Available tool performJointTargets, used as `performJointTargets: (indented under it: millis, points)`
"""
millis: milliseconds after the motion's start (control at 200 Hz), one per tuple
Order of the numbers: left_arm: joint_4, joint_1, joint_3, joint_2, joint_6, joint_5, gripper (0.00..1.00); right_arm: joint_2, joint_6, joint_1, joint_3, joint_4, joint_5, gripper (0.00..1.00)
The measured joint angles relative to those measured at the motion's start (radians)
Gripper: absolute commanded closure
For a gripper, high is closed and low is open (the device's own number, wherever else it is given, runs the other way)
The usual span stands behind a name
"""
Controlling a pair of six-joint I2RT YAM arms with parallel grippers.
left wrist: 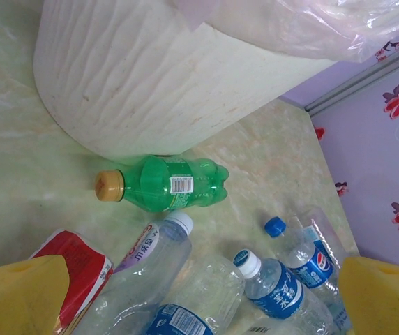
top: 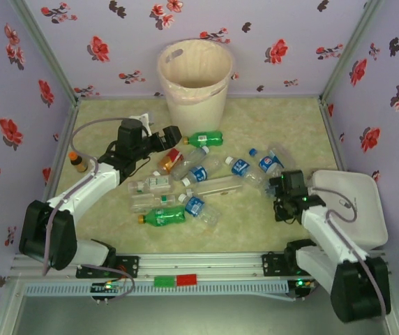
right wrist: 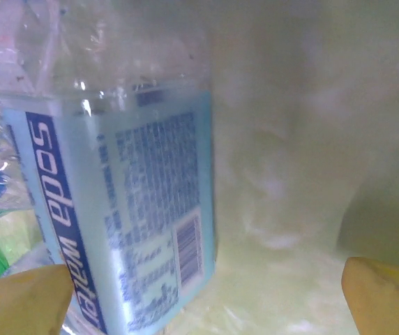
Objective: Put the plastic bottles in the bin
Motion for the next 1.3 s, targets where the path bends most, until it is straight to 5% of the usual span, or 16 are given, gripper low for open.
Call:
performJointTargets:
  millis: [205,540,915,1300]
  points:
    - [-0.021,0.000,-0.004,-0.032,0.003,-0.023,0.01,0.238,-0.159,-0.034,0.144,0.010,-0.053,0.00]
    - [-0.055,0.000,-0.014,-0.077,0.009,-0.057,0.00,0.381,-0.289,-0.072,0.224,0.011,-0.069,0.04]
    - [-0.068,-0.001,-0.014,-0.079,0.026,-0.100,0.00,0.376,-0.297,-0.074,0.187,0.059,-0.093,0.37]
    - [-0.085,0.032,-0.026,-0.103,0.021,-0.164,0.01,0.140,-0.323,-0.074,0.197,-0.067,-0.052,0.61]
